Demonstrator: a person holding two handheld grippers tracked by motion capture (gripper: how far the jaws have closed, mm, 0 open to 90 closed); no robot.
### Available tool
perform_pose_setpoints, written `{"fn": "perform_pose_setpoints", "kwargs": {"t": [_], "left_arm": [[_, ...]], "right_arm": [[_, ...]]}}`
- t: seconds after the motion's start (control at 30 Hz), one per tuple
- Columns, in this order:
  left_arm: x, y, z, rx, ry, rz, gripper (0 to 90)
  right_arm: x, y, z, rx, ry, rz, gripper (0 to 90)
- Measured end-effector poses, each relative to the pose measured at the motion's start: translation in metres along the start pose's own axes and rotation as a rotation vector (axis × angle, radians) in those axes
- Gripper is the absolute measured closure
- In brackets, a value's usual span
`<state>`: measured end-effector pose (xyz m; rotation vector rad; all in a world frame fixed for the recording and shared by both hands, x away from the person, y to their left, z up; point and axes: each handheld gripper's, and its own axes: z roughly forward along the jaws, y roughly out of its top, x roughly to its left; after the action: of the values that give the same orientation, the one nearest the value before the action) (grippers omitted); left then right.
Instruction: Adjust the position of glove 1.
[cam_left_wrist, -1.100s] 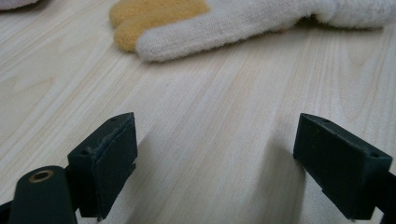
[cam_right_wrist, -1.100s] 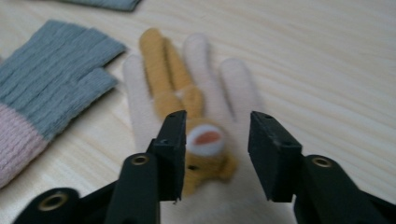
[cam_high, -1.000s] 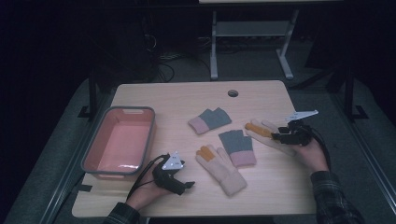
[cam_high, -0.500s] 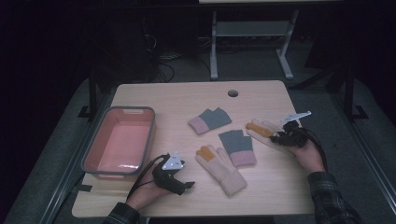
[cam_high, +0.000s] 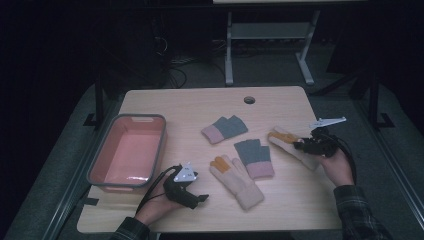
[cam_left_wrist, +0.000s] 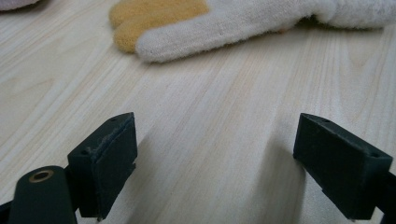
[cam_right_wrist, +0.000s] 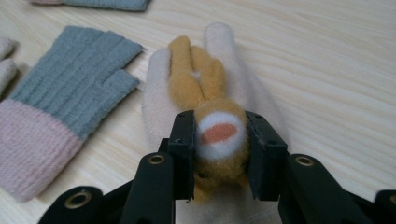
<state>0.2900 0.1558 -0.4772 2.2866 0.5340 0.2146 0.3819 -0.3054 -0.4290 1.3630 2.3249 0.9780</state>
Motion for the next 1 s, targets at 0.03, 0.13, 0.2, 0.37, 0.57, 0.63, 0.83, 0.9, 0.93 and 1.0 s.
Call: {"fn": "perform_pose_setpoints", "kwargs": {"t": [0.03,0.13,0.2,0.37,0.57,0.63,0.83,0.9,0.93,1.0], "left_arm": [[0.0,0.0,0.0,0.0,0.0,-0.001,12.9],[0.0,0.0,0.0,-0.001,0.0,-0.001,12.9],[0.0,0.0,0.0,-0.001,0.0,-0.001,12.9],[0.0,0.0,0.0,-0.001,0.0,-0.001,12.8],[0.0,0.0,0.0,-0.001,-0.001,-0.002,12.8],[0.0,0.0,0.001,-0.002,0.0,-0.003,12.9],[0.0,0.001,0.001,-0.003,0.002,0.002,12.8],[0.0,0.001,0.001,-0.003,0.002,0.002,12.8],[0.0,0.001,0.001,-0.003,0.004,0.001,12.8],[0.0,0.001,0.001,-0.002,0.004,0.001,12.8]], "right_arm": [[0.001,0.0,-0.002,-0.005,0.0,0.006,66.4],[0.005,0.003,-0.007,-0.021,0.008,0.008,66.4],[0.01,0.004,-0.011,-0.027,0.011,0.008,66.4],[0.023,0.009,-0.019,-0.036,0.02,-0.007,66.4],[0.041,0.018,-0.027,-0.054,0.038,-0.025,66.4],[0.047,0.021,-0.028,-0.059,0.049,-0.034,66.4],[0.065,0.028,-0.029,-0.069,0.077,-0.075,66.4],[0.072,0.03,-0.029,-0.068,0.087,-0.078,66.4],[0.075,0.031,-0.029,-0.07,0.094,-0.083,66.3],[0.081,0.033,-0.03,-0.067,0.102,-0.093,66.3]]}}
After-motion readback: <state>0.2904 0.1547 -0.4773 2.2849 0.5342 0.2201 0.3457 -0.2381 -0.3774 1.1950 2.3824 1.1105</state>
